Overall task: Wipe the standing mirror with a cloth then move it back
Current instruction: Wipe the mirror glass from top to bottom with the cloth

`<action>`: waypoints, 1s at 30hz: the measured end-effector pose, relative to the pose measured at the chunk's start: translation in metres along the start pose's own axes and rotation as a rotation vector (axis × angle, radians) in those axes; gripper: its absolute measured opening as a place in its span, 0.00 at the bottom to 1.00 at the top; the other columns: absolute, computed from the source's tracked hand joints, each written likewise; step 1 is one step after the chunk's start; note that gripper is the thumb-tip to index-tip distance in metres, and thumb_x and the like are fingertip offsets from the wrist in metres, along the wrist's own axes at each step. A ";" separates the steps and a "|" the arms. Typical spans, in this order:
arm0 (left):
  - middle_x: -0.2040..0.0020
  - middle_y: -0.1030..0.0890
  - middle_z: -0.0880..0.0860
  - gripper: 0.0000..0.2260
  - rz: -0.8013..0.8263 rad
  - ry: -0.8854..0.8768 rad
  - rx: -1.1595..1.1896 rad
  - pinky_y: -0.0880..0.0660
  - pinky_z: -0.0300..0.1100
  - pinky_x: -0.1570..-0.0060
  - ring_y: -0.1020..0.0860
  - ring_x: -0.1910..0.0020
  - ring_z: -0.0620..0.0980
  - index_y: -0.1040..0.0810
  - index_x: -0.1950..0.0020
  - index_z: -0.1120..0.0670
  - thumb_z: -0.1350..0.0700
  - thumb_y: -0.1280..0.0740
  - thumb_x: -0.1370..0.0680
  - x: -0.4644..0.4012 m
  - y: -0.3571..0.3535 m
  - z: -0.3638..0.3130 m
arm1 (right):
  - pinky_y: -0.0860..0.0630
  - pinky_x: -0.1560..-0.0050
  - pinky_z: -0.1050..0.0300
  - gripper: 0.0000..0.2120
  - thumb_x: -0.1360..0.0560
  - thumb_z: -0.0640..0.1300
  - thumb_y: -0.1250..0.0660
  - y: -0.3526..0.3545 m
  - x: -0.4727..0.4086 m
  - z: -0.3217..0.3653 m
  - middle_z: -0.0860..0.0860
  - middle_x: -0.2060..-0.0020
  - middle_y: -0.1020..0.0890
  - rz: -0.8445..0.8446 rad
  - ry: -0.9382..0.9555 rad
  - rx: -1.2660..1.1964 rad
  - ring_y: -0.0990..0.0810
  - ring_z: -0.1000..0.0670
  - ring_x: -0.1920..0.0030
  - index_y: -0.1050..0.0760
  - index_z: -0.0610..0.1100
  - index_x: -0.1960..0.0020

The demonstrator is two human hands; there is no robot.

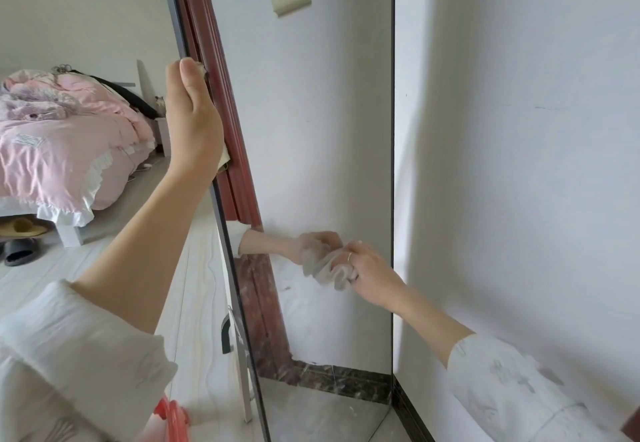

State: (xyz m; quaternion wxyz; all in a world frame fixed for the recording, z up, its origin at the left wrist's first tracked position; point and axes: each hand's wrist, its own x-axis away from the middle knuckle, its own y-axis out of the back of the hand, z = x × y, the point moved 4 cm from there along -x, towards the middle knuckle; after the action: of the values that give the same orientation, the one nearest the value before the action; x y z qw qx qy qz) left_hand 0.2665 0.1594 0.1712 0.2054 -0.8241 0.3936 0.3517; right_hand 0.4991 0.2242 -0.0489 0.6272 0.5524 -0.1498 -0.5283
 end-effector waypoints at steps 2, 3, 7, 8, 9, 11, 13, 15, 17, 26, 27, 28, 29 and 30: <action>0.59 0.33 0.43 0.11 0.027 0.014 0.031 0.36 0.26 0.53 0.32 0.60 0.34 0.35 0.51 0.53 0.54 0.55 0.17 0.006 0.001 0.000 | 0.32 0.51 0.60 0.08 0.27 0.35 0.38 0.027 -0.017 0.004 0.49 0.52 0.25 -0.163 -0.118 -0.179 0.25 0.47 0.47 0.24 0.42 0.49; 0.51 0.28 0.45 0.13 0.046 0.023 0.040 0.37 0.25 0.49 0.29 0.52 0.34 0.33 0.45 0.53 0.53 0.55 0.17 0.010 0.000 0.002 | 0.31 0.52 0.60 0.09 0.27 0.35 0.37 0.043 -0.026 0.007 0.48 0.52 0.24 -0.260 -0.162 -0.305 0.24 0.48 0.49 0.26 0.42 0.48; 0.33 0.34 0.50 0.19 0.084 0.050 0.017 0.45 0.19 0.46 0.37 0.35 0.42 0.44 0.28 0.57 0.52 0.55 0.17 0.021 0.001 0.007 | 0.29 0.48 0.54 0.10 0.26 0.35 0.36 0.095 -0.071 0.032 0.42 0.50 0.26 -0.492 -0.134 -0.494 0.26 0.45 0.49 0.27 0.38 0.45; 0.38 0.33 0.49 0.18 0.083 0.041 0.021 0.43 0.20 0.47 0.36 0.38 0.41 0.43 0.29 0.57 0.52 0.55 0.17 0.023 0.001 0.008 | 0.29 0.47 0.54 0.11 0.26 0.35 0.36 0.099 -0.078 0.040 0.42 0.49 0.26 -0.515 -0.105 -0.463 0.26 0.44 0.48 0.27 0.37 0.44; 0.42 0.34 0.47 0.17 0.082 0.043 0.034 0.41 0.22 0.48 0.35 0.41 0.40 0.42 0.30 0.57 0.52 0.55 0.17 0.025 0.002 0.009 | 0.30 0.46 0.55 0.11 0.26 0.35 0.36 0.099 -0.081 0.047 0.42 0.49 0.26 -0.527 -0.076 -0.427 0.27 0.43 0.47 0.27 0.37 0.43; 0.49 0.35 0.44 0.15 0.071 0.073 0.059 0.38 0.24 0.50 0.34 0.49 0.37 0.40 0.34 0.57 0.52 0.54 0.17 0.028 0.003 0.014 | 0.30 0.46 0.54 0.13 0.27 0.32 0.38 0.088 -0.076 0.057 0.40 0.49 0.25 -0.530 -0.002 -0.335 0.27 0.40 0.47 0.25 0.35 0.43; 0.56 0.36 0.43 0.11 0.072 0.121 0.069 0.35 0.26 0.53 0.34 0.58 0.33 0.39 0.43 0.56 0.51 0.55 0.17 0.031 0.003 0.022 | 0.30 0.49 0.54 0.14 0.29 0.28 0.38 0.064 -0.057 0.063 0.39 0.52 0.24 -0.522 0.088 -0.246 0.26 0.39 0.50 0.23 0.35 0.45; 0.60 0.38 0.44 0.11 0.098 0.145 0.052 0.35 0.24 0.57 0.35 0.64 0.32 0.40 0.49 0.55 0.50 0.55 0.17 0.034 0.003 0.028 | 0.32 0.49 0.59 0.13 0.31 0.28 0.34 0.036 -0.031 0.066 0.41 0.54 0.23 -0.498 0.162 -0.173 0.26 0.41 0.52 0.20 0.38 0.49; 0.60 0.38 0.42 0.11 0.128 0.144 0.044 0.38 0.18 0.58 0.34 0.64 0.29 0.37 0.51 0.53 0.50 0.56 0.17 0.036 0.004 0.030 | 0.29 0.49 0.59 0.12 0.33 0.28 0.31 0.011 -0.007 0.066 0.42 0.54 0.22 -0.412 0.241 -0.118 0.25 0.41 0.53 0.20 0.40 0.53; 0.53 0.36 0.35 0.10 0.180 0.154 0.015 0.42 0.16 0.53 0.38 0.59 0.16 0.38 0.52 0.39 0.50 0.56 0.17 0.039 0.005 0.023 | 0.29 0.47 0.55 0.10 0.28 0.32 0.38 -0.006 0.002 0.037 0.43 0.47 0.25 0.019 0.160 0.064 0.27 0.46 0.45 0.22 0.37 0.49; 0.46 0.34 0.35 0.11 0.193 0.160 0.036 0.45 0.19 0.45 0.38 0.51 0.17 0.35 0.44 0.40 0.49 0.56 0.17 0.039 0.004 0.025 | 0.29 0.49 0.55 0.09 0.28 0.33 0.37 0.006 -0.005 0.036 0.44 0.49 0.24 -0.078 0.056 -0.075 0.26 0.48 0.48 0.22 0.38 0.50; 0.39 0.34 0.38 0.15 0.196 0.167 0.044 0.47 0.23 0.39 0.39 0.41 0.22 0.36 0.35 0.45 0.48 0.56 0.17 0.038 0.004 0.028 | 0.29 0.51 0.56 0.08 0.29 0.33 0.36 0.018 -0.013 0.036 0.45 0.52 0.24 -0.192 -0.037 -0.230 0.26 0.49 0.51 0.22 0.40 0.52; 0.35 0.35 0.40 0.17 0.204 0.176 0.042 0.49 0.26 0.37 0.40 0.37 0.26 0.37 0.31 0.48 0.48 0.56 0.17 0.039 0.004 0.027 | 0.29 0.52 0.57 0.09 0.30 0.33 0.35 0.032 -0.023 0.038 0.46 0.53 0.24 -0.297 -0.105 -0.373 0.26 0.50 0.52 0.23 0.42 0.52; 0.38 0.34 0.38 0.15 0.202 0.181 0.054 0.47 0.24 0.38 0.39 0.40 0.22 0.35 0.35 0.45 0.48 0.56 0.17 0.039 0.004 0.028 | 0.30 0.53 0.58 0.10 0.30 0.34 0.35 0.044 -0.032 0.042 0.47 0.53 0.24 -0.376 -0.152 -0.471 0.25 0.50 0.52 0.24 0.42 0.50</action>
State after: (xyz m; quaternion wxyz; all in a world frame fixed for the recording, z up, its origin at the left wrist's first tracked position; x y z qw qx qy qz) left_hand 0.2685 0.1547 0.1234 0.1546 -0.8029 0.5006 0.2841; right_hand 0.4759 0.2207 0.0159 0.6162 0.3688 0.0352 -0.6951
